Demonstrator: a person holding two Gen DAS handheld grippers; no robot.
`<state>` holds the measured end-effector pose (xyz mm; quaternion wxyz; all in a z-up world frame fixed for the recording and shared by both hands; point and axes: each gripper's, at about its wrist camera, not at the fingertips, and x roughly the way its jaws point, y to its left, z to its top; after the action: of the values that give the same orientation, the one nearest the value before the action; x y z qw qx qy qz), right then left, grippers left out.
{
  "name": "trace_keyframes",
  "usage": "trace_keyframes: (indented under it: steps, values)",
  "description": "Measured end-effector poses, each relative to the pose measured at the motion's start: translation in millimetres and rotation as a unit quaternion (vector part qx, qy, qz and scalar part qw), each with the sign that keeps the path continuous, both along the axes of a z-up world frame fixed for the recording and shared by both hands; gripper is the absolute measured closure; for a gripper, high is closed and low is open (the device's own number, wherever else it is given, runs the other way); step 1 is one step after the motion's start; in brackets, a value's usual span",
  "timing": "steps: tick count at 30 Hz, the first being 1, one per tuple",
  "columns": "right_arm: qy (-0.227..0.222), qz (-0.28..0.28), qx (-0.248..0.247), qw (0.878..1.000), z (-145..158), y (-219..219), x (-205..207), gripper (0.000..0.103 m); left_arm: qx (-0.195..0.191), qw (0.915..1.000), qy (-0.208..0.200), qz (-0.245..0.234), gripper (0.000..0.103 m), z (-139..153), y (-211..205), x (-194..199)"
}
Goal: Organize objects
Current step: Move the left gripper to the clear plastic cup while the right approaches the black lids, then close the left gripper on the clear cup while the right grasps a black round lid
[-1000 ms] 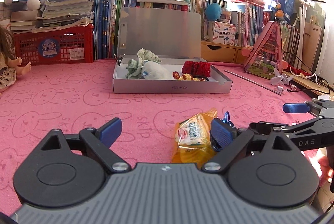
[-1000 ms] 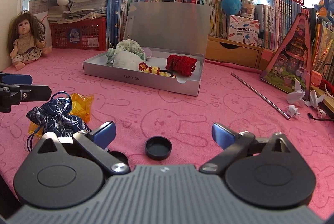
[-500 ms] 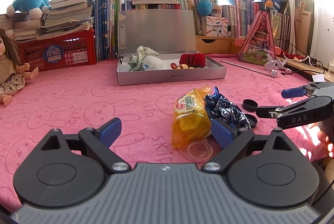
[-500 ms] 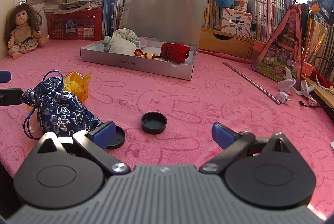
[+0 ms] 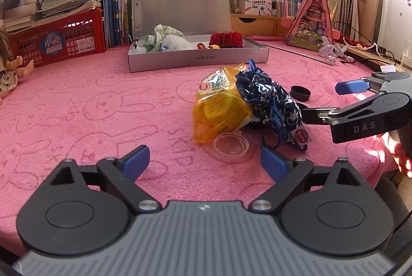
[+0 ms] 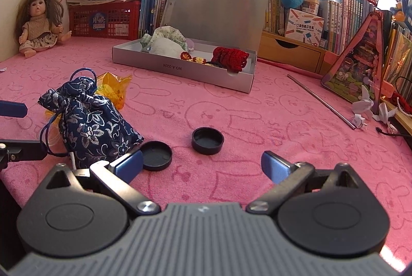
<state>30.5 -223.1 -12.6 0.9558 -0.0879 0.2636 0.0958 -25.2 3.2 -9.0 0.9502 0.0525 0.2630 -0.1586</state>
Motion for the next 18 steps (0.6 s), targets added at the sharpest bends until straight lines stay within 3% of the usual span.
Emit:
trace_keyframes:
  steps: [8, 13, 16, 18]
  values:
    - [0.002, 0.008, -0.01, 1.0, -3, 12, 3, 0.002, 0.006, 0.9999, -0.012, 0.009, 0.007, -7, -12, 6]
    - [0.009, 0.01, 0.003, 1.0, -2, 11, 6, 0.01, -0.039, 0.9992, -0.008, 0.005, 0.01, -3, -8, 4]
    - [0.01, 0.015, 0.01, 1.0, -1, 12, 4, 0.016, -0.036, 0.9994, -0.001, 0.001, 0.027, 0, -9, 3]
    - [0.009, 0.021, 0.01, 1.0, -1, 14, 2, 0.022, -0.018, 0.9998, -0.006, 0.006, 0.048, 1, -13, 1]
